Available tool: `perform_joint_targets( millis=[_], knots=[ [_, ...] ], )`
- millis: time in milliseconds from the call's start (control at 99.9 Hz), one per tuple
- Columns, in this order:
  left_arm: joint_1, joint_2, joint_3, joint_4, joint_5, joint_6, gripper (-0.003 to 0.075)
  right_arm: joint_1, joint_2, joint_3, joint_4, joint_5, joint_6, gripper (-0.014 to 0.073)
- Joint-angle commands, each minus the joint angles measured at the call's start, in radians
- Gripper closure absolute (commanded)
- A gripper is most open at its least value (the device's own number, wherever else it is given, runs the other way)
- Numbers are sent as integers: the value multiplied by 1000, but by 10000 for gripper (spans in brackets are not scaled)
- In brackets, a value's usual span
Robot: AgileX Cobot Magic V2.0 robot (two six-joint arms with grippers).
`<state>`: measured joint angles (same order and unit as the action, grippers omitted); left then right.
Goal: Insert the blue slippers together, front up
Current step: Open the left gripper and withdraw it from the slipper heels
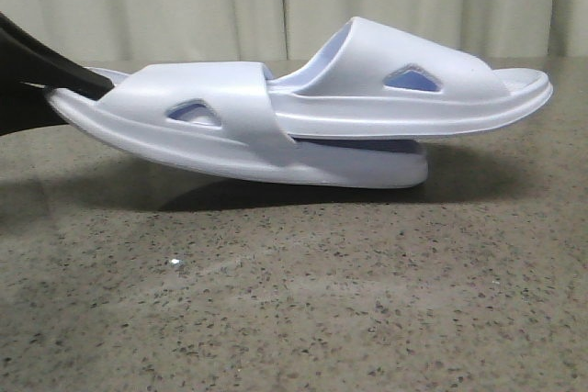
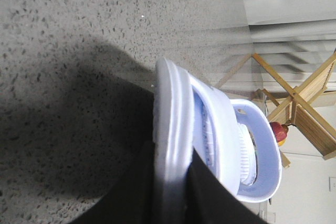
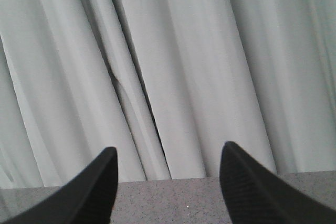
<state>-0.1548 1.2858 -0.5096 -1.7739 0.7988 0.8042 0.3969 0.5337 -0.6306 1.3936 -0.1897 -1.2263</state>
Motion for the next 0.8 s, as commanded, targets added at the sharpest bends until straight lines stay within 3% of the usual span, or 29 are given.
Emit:
perform_joint_targets(
  millis=[0,110,300,390,791],
  knots=[
    [-2,-15,-30,-87,69,25,696,-4,1,-38,-18,-5,-21,231],
    [-2,-15,-30,-87,76,58,624,-4,1,-38,-18,-5,-21,231],
    [-2,-15,-30,-87,68,99,400,-4,1,-38,-18,0,-21,231],
    [-2,-15,-30,-87,44,141,336,-4,1,-38,-18,4,-21,231],
    [-2,-15,-30,-87,-123,388,325,-4,1,-38,-18,25,-21,231]
  ],
)
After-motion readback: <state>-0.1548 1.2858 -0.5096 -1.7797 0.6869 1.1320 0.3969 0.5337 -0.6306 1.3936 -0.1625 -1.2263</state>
